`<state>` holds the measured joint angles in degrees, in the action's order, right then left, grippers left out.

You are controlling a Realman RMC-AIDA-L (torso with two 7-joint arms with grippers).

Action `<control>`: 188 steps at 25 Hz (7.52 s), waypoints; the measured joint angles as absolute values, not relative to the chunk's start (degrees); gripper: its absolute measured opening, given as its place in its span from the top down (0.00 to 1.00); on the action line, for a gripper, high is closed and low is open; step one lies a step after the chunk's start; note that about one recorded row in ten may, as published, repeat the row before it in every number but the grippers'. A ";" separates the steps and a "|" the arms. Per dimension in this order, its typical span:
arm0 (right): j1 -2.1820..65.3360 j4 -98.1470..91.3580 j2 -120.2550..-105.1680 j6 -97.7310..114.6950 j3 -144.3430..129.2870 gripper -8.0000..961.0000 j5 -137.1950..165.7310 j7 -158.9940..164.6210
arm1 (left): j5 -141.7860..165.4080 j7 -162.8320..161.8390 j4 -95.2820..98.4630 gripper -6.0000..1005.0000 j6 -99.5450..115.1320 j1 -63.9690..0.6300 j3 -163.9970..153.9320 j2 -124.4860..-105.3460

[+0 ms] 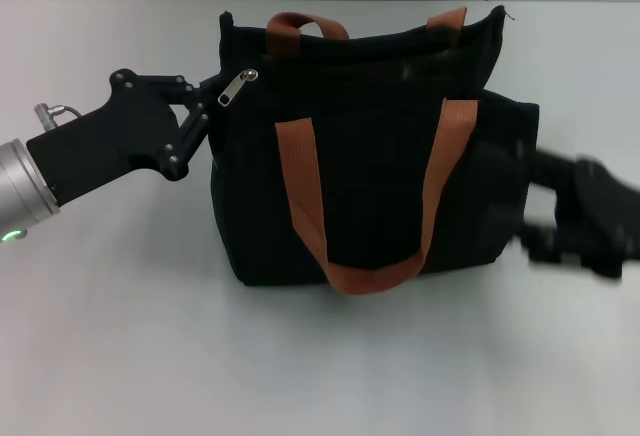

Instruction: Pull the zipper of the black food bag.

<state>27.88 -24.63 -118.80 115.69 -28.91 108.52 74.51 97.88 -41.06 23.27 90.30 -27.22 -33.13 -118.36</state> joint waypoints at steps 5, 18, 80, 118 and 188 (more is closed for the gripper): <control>34.92 -25.02 -118.39 113.80 -29.19 0.15 105.39 91.96 | 97.36 -40.85 23.20 0.97 90.34 -26.99 -33.13 -118.38; 49.07 -26.56 -117.83 97.87 -40.38 0.15 105.67 119.19 | 96.88 -40.78 23.20 0.97 90.67 -26.56 -33.16 -118.39; 53.79 -34.57 -119.15 86.50 -55.86 0.16 105.83 133.49 | 96.86 -49.62 27.40 0.94 96.03 -27.98 -33.15 -117.60; 54.41 -36.36 -119.08 83.31 -60.81 0.47 106.27 132.58 | 97.12 -52.69 28.27 0.93 97.75 -30.52 -33.59 -117.85; 50.81 -45.74 -119.29 81.08 -64.88 0.99 107.79 136.84 | 96.95 -52.33 28.00 0.90 98.18 -28.03 -32.76 -117.84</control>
<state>50.81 -45.74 -119.29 81.08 -64.88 107.79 136.84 96.95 -52.33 28.00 98.18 -28.03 -32.76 -117.84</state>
